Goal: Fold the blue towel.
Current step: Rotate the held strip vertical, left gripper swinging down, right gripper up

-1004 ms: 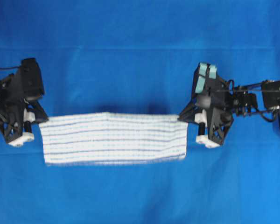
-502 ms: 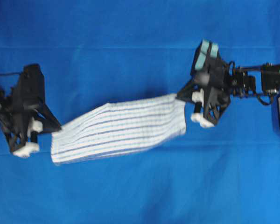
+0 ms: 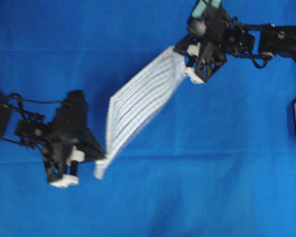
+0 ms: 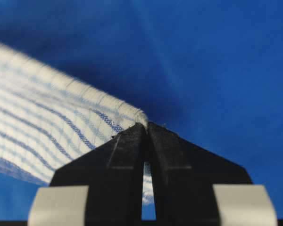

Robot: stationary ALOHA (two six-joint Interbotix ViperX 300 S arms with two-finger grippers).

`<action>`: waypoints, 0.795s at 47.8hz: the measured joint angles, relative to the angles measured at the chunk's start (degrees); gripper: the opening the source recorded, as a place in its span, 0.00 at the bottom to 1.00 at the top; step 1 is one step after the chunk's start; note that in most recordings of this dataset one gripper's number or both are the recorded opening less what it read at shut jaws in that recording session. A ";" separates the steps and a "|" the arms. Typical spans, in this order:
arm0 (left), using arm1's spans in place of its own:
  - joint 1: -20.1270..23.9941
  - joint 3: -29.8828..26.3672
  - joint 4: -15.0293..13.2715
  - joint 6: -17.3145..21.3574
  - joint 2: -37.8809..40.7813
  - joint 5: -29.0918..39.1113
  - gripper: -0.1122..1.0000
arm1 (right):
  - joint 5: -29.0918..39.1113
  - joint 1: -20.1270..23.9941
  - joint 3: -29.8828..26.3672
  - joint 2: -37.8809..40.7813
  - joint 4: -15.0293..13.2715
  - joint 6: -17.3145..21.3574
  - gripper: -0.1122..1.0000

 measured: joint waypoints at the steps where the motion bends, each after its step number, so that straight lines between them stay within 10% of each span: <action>1: -0.09 -0.97 0.00 0.70 0.79 -0.09 0.12 | 0.00 -0.35 -0.62 0.44 -0.44 0.00 0.12; 24: -0.18 -15.12 0.00 8.61 12.48 -1.76 0.12 | 0.53 -3.69 -8.44 4.83 -5.80 -0.26 0.12; 38: 2.81 -21.09 0.00 10.11 19.86 -7.38 0.12 | 4.04 -5.36 -0.53 -1.58 -5.89 0.70 0.12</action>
